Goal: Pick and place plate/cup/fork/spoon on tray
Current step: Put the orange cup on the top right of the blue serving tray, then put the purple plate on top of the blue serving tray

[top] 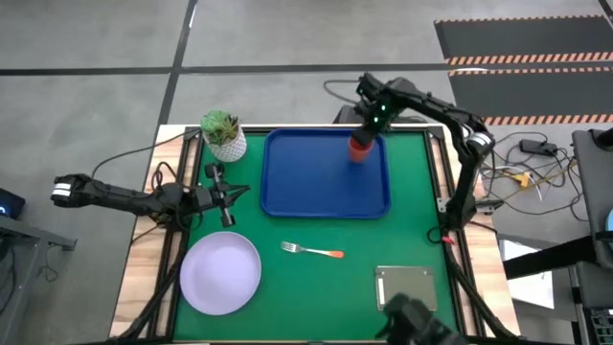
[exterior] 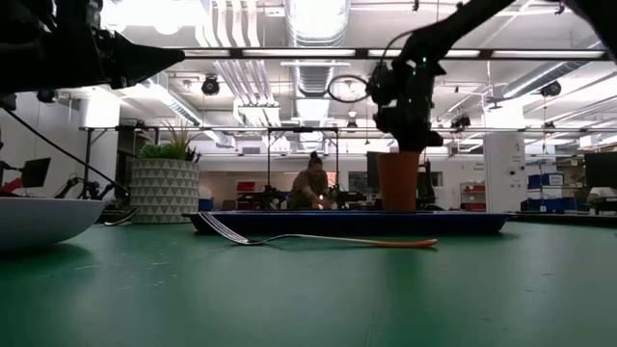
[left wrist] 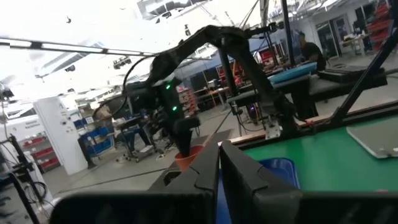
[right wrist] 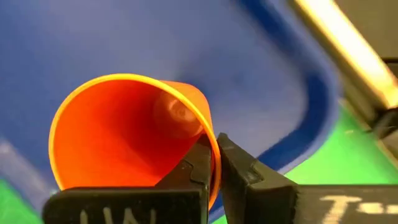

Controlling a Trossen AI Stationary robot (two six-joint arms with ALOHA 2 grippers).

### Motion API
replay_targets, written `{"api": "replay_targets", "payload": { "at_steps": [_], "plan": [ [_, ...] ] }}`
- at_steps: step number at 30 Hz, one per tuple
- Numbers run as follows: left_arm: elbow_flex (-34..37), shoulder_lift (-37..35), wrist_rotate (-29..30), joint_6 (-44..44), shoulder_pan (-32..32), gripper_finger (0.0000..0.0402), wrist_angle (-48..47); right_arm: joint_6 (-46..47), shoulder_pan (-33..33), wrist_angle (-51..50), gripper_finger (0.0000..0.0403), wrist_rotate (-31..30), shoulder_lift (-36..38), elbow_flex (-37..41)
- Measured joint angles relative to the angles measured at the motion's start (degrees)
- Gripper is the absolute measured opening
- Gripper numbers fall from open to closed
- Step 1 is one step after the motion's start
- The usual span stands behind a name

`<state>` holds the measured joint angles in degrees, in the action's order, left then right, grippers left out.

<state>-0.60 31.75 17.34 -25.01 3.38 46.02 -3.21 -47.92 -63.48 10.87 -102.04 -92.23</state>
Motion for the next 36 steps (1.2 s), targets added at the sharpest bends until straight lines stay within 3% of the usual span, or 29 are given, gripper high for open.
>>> {"api": "replay_targets", "payload": {
  "at_steps": [13, 23, 36],
  "plan": [
    [0.0, 0.0, 0.1, -1.4, 0.0, 0.0000, 0.0, -2.0, -3.6, -1.1, 0.0008, -0.3, -9.0, -10.6],
    [0.0, 0.0, 0.2, -1.4, 0.0, 0.0000, 0.0, -2.0, -3.6, -1.0, 0.0014, -0.3, -9.8, -10.7],
    [0.0, 0.0, 0.7, -0.9, 0.0, 0.0000, 0.0, 0.8, -3.9, -0.8, 0.0126, -0.4, -7.9, -10.6]
  ]
}}
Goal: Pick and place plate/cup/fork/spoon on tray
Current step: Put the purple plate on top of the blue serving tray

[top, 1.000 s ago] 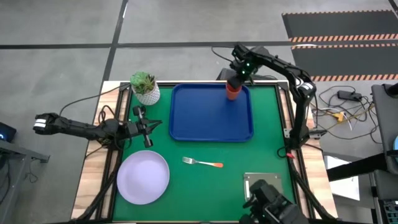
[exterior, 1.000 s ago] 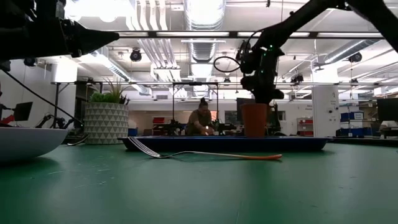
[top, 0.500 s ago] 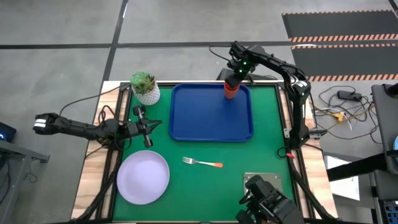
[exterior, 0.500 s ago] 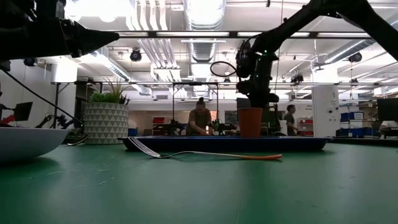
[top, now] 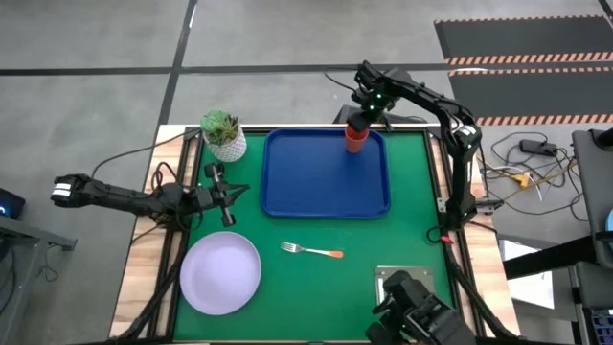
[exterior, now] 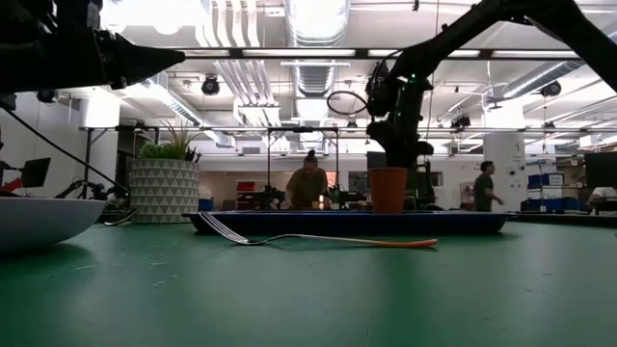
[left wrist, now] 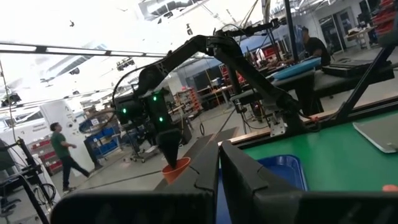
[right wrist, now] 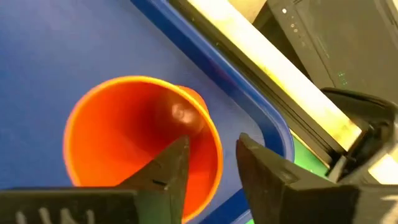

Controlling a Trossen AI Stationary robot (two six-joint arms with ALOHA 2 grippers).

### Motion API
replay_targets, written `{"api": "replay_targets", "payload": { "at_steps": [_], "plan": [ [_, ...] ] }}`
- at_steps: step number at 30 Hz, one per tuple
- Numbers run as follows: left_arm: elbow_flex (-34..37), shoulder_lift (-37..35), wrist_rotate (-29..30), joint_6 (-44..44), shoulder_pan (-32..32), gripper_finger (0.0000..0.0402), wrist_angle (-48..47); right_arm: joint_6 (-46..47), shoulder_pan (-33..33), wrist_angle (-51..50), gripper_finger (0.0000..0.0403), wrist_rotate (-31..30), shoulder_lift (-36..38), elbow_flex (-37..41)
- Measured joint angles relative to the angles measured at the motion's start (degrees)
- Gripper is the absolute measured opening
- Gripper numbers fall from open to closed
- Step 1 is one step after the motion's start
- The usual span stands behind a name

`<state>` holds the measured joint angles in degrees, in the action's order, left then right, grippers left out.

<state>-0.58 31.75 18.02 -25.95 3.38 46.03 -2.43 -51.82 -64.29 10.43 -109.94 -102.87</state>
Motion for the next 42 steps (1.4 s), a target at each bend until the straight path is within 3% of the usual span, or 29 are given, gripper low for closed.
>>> {"api": "replay_targets", "payload": {
  "at_steps": [9, 16, 22, 27, 34, 38, 42],
  "plan": [
    [0.0, 0.2, 0.0, 8.6, 0.0, 0.0000, 0.0, 2.5, 1.8, -2.9, 0.0139, 0.1, 9.6, 0.1],
    [0.0, 2.2, 0.0, 20.9, 0.0, 0.0000, 0.0, 3.7, 11.9, -2.0, 0.0128, 0.1, 19.0, 4.4],
    [-0.1, 4.4, -0.1, 30.4, 0.1, 0.0000, 0.0, 6.0, 24.2, 6.6, 0.0120, 0.1, 28.3, 13.8],
    [-1.2, 7.5, -1.0, 35.8, 0.4, 0.0000, 0.0, 7.7, 34.3, 19.2, 0.0113, -1.1, 36.5, 24.9],
    [-4.9, 13.4, -1.5, 39.1, 3.0, 0.0000, 0.0, 4.8, 47.4, 45.3, 0.0097, -11.0, 47.5, 45.2],
    [-7.5, 16.9, -1.5, 39.2, 5.0, 0.0000, 0.0, -1.0, 51.5, 62.9, 0.0088, -11.9, 52.3, 56.8],
    [-10.4, 20.3, -1.4, 39.2, 6.8, 0.0000, 0.0, -5.1, 51.9, 72.5, 0.0077, -12.0, 57.2, 65.0]
  ]
}}
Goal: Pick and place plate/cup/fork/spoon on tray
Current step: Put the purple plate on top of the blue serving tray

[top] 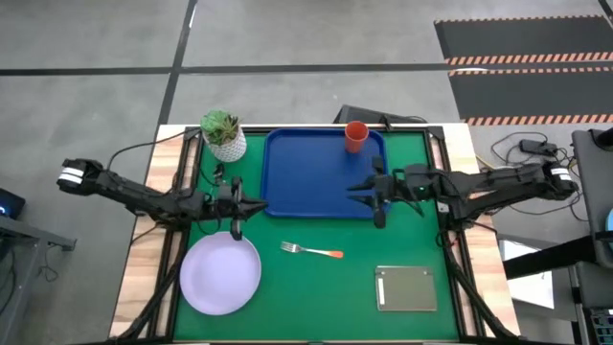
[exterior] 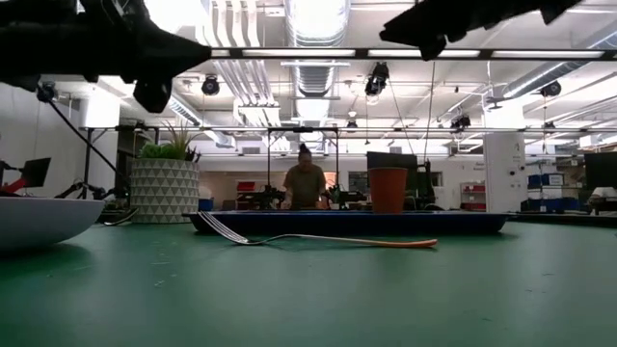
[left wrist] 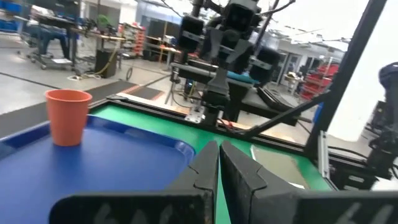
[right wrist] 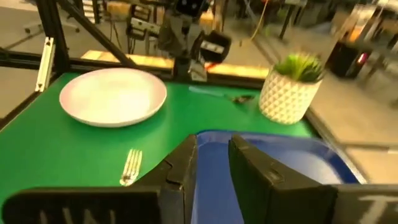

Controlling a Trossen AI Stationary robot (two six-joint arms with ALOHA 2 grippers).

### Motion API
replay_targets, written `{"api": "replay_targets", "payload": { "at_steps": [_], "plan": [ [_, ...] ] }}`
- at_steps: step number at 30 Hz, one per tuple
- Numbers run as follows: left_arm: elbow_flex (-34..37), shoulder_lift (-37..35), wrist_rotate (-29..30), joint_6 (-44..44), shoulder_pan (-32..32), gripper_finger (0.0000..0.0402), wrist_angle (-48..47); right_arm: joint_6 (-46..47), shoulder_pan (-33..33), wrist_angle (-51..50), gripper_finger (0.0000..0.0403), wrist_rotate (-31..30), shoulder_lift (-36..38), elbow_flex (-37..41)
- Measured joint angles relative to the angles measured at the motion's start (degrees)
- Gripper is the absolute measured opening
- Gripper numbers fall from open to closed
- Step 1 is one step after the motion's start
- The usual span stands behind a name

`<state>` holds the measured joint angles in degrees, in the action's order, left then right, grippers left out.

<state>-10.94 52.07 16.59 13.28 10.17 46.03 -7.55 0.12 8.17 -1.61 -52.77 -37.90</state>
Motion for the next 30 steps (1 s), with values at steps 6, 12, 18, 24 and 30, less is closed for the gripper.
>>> {"api": "replay_targets", "payload": {
  "at_steps": [6, 12, 18, 24, 30],
  "plan": [
    [-4.0, 5.7, 0.1, 0.0, 1.1, 0.0000, 0.0, -4.7, -1.4, 5.2, 0.0063, 0.0, 8.2, 9.4],
    [-9.0, 11.7, 0.2, 0.1, 1.1, 0.0000, 0.3, -8.8, -1.6, 6.3, 0.0056, 0.4, 17.8, 15.0],
    [-13.8, 17.5, 0.2, -0.6, 1.1, 0.0000, 0.3, -13.0, -1.6, 7.7, 0.0056, 0.5, 26.7, 18.1],
    [-17.5, 21.7, 0.3, -1.7, 0.8, 0.0000, 0.1, -17.1, -1.7, 8.0, 0.0056, 3.1, 33.9, 18.2],
    [-20.6, 23.5, 0.3, -1.6, 0.8, 0.0000, 0.3, -19.2, -1.6, 8.5, 0.0052, 7.6, 37.4, 18.8]
  ]
}}
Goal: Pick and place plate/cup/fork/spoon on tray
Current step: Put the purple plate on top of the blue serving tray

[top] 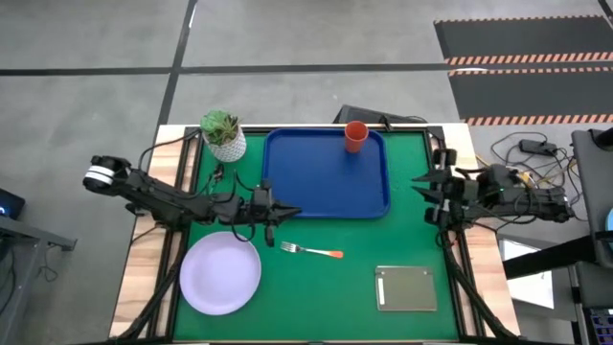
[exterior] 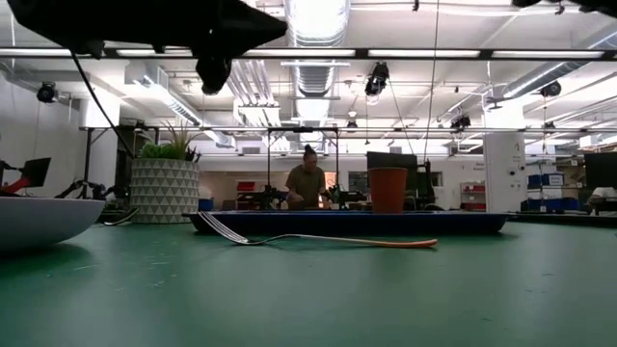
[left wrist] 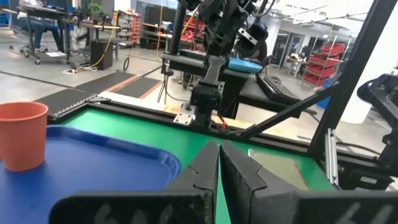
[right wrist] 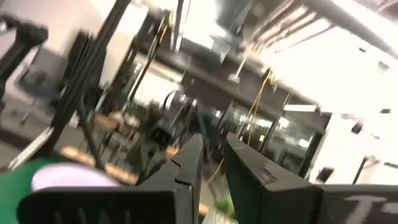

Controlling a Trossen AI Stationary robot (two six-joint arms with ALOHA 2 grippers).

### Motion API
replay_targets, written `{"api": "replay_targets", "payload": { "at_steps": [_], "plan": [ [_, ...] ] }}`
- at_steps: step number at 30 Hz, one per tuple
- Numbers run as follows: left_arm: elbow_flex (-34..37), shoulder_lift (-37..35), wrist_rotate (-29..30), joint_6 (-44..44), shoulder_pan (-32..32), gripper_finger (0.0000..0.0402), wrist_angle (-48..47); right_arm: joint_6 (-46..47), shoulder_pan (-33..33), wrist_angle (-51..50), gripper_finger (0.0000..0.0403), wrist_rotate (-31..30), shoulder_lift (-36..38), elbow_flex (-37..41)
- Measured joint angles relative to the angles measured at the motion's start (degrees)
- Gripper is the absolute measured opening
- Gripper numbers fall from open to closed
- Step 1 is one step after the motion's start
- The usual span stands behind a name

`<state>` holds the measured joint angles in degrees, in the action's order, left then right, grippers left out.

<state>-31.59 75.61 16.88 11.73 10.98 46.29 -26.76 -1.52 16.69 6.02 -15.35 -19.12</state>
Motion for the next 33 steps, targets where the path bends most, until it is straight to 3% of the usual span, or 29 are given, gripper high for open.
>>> {"api": "replay_targets", "payload": {
  "at_steps": [5, 9, 20, 29, 31, 33],
  "plan": [
    [-2.9, 1.9, -2.1, -0.2, 0.0, 0.0000, 0.1, -1.2, 0.0, -0.7, 0.0052, 0.5, 0.4, 0.1],
    [-4.8, 4.2, -7.2, -1.5, 0.0, 0.0000, -0.2, -3.0, 0.0, -0.8, 0.0052, 0.4, 0.3, 0.1],
    [-9.4, 8.4, -31.4, -11.3, 0.1, 0.0000, 3.7, -4.0, 0.0, -1.4, 0.0052, 0.4, 0.5, 0.1],
    [-9.3, 8.0, -31.0, -11.5, 0.1, 0.0000, 3.7, -4.3, 0.0, -1.4, 0.0052, 0.0, 0.5, 0.1],
    [-9.2, 8.0, -27.7, -9.3, 0.1, 0.0000, 3.4, -4.4, 0.0, -1.4, 0.0052, 0.0, 0.5, 0.1],
    [-9.2, 8.0, -20.0, -6.2, 0.1, 0.0000, 2.1, -5.0, 0.0, -1.4, 0.0052, 0.0, 0.5, 0.1]
  ]
}}
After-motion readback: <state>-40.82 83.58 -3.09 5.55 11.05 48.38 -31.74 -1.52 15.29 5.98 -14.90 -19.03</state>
